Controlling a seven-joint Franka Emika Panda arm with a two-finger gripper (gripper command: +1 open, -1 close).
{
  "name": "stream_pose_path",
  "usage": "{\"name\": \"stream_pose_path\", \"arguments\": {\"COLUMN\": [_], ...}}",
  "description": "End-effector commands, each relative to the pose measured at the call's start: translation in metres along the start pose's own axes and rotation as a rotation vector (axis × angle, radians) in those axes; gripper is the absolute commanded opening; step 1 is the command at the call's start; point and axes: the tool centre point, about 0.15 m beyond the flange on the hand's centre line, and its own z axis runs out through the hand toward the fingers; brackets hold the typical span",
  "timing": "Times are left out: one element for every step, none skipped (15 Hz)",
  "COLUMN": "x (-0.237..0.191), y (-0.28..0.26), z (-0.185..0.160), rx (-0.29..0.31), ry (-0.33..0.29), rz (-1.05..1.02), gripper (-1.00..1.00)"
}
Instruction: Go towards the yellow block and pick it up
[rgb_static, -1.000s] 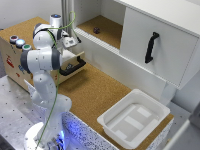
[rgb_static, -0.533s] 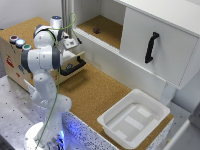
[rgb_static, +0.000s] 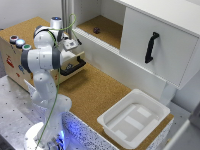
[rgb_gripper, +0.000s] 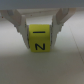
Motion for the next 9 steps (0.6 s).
{"name": "stream_pose_path", "arguments": {"x": [0.005, 0.008, 0.011, 0.015, 0.02, 0.024, 0.03, 0.037, 0.046], "y": [0.015, 0.02, 0.022, 0.025, 0.028, 0.031, 0.034, 0.037, 0.041], "z": [-0.024, -0.035, -0.046, -0.059, -0.07, -0.079, -0.088, -0.095, -0.102], "rx": [-0.071, -0.084, -0.094, -0.105, -0.114, -0.118, -0.116, -0.135, -0.149], "ry": [0.046, 0.057, 0.055, 0.06, 0.07, 0.085, 0.095, 0.099, 0.109], "rz": [0.058, 0.048, 0.023, -0.001, -0.007, -0.001, -0.011, -0.015, -0.02], "gripper": [-1.0, -1.0, -1.0, -1.0, -1.0, -1.0, -1.0, -1.0, -1.0]}}
